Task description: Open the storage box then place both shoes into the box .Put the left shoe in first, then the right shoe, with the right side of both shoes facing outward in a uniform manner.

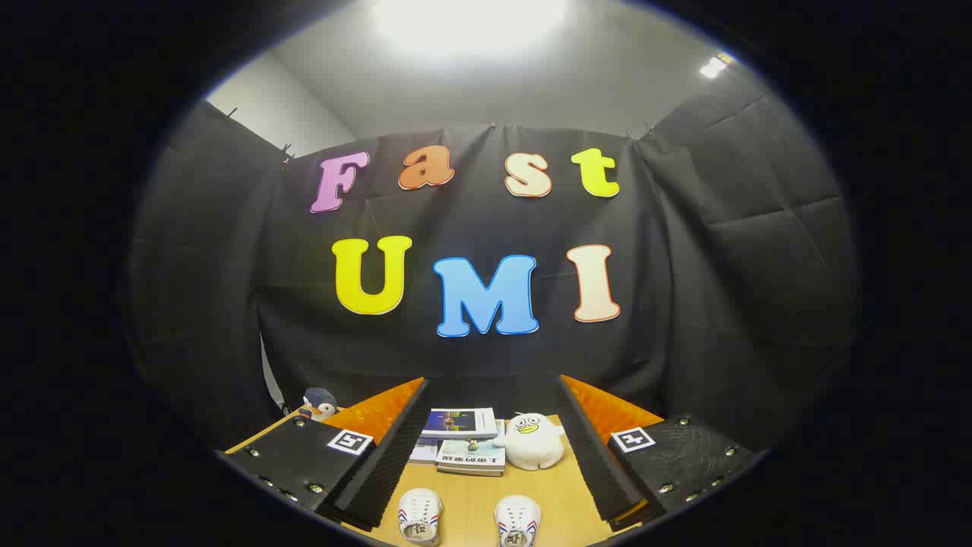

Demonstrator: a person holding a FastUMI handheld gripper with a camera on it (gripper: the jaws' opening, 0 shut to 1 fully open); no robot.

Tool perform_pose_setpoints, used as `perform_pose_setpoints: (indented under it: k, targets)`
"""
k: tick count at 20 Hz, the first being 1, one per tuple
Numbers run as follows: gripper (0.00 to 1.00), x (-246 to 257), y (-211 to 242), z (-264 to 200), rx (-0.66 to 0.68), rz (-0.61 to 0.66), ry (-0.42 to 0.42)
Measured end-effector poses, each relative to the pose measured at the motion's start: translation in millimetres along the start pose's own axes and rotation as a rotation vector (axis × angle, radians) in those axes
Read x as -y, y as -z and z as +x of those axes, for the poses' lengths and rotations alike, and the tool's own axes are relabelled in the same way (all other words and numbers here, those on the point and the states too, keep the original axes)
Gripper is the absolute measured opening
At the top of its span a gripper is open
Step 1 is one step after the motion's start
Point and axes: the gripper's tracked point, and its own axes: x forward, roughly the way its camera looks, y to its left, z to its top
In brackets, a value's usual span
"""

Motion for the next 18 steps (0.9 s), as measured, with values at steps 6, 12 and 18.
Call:
perform_pose_setpoints:
  k: [6,12,18]
  targets:
    - [0.98,-3,-2,-1,0.007,-0.030,0.042]
    - [0.99,-16,-5,6,0.011,-0.033,0.029]
    - [0.99,-25,6,9,-0.010,-0.032,0.025]
